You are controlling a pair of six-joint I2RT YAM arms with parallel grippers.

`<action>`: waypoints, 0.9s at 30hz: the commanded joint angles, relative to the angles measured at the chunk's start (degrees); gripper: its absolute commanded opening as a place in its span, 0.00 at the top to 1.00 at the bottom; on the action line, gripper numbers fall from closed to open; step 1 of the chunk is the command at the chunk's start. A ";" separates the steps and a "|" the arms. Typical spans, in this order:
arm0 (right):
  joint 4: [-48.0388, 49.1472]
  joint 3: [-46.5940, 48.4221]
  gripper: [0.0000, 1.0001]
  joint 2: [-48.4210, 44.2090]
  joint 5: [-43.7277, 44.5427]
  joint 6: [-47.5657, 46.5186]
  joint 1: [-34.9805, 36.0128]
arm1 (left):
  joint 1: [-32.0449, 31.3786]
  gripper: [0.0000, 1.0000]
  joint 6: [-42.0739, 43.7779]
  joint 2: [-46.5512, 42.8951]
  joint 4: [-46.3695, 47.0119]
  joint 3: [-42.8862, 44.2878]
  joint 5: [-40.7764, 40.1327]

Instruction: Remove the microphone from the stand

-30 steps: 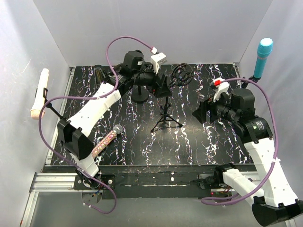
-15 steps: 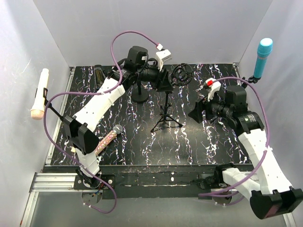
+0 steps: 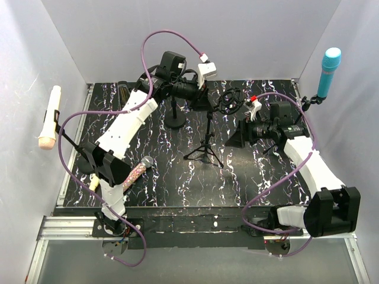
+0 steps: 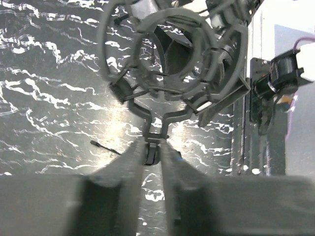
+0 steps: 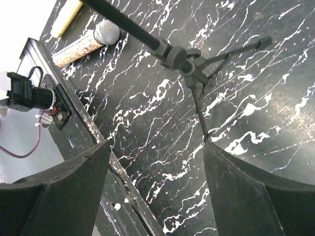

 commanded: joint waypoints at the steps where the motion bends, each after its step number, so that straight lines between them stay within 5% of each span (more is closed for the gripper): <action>1: 0.05 5.74 0.18 2.18 -4.51 -0.93 -1.12 | 0.89 0.58 -4.81 0.14 0.81 2.28 -0.34; 3: -1.44 5.92 0.18 2.10 -5.04 -3.38 -1.65 | 0.80 0.43 -5.62 -0.48 2.92 1.76 -0.43; 9: 1.27 2.67 0.18 0.52 -5.48 -3.74 -2.26 | 0.27 0.41 1.84 2.06 1.27 4.38 3.25; 22: 0.67 5.92 0.22 8.77 -12.68 6.37 -2.44 | -3.07 0.50 11.60 6.20 -10.52 9.76 3.53; 27: 0.39 5.48 0.23 11.06 -14.62 7.16 -2.44 | -3.33 0.73 10.64 4.53 -7.10 7.56 3.69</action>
